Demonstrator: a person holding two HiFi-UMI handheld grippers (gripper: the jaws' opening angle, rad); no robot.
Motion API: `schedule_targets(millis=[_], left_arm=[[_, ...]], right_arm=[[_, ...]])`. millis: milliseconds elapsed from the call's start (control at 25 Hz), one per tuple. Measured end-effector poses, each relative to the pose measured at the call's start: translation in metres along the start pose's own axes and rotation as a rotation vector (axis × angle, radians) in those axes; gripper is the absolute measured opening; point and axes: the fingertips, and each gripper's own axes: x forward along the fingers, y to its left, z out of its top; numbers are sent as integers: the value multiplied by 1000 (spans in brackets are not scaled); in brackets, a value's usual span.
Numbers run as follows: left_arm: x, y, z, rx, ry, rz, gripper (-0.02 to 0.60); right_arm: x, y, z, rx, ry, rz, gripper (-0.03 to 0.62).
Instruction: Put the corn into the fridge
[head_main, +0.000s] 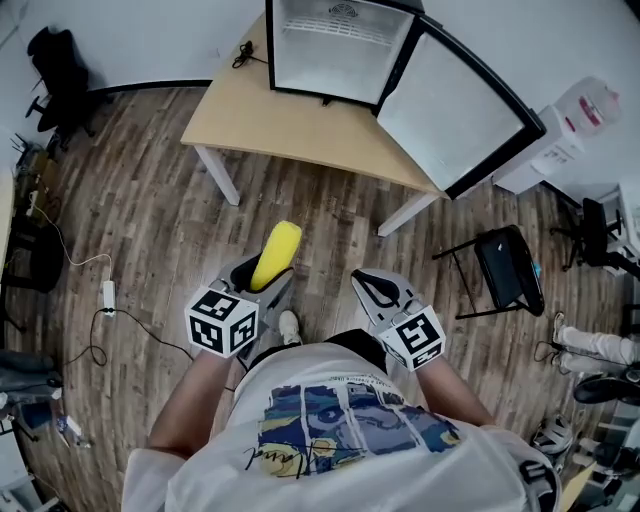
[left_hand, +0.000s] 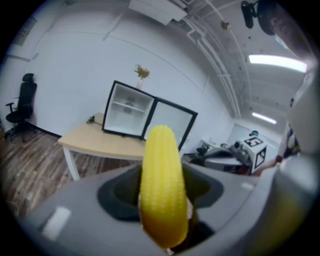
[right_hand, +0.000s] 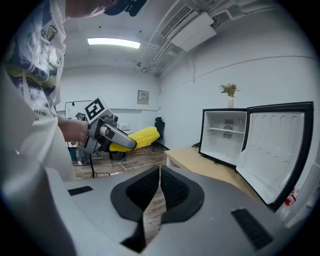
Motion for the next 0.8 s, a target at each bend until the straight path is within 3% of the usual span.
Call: schedule_targets(millis=[440,800], left_arm=[[52,58,55,17,5,-36,249],[132,103,132,15,-21,42,249]], right_arm=[[53,-38,12,51,33,-35,20],[100,-130,19,51,25,28,20]])
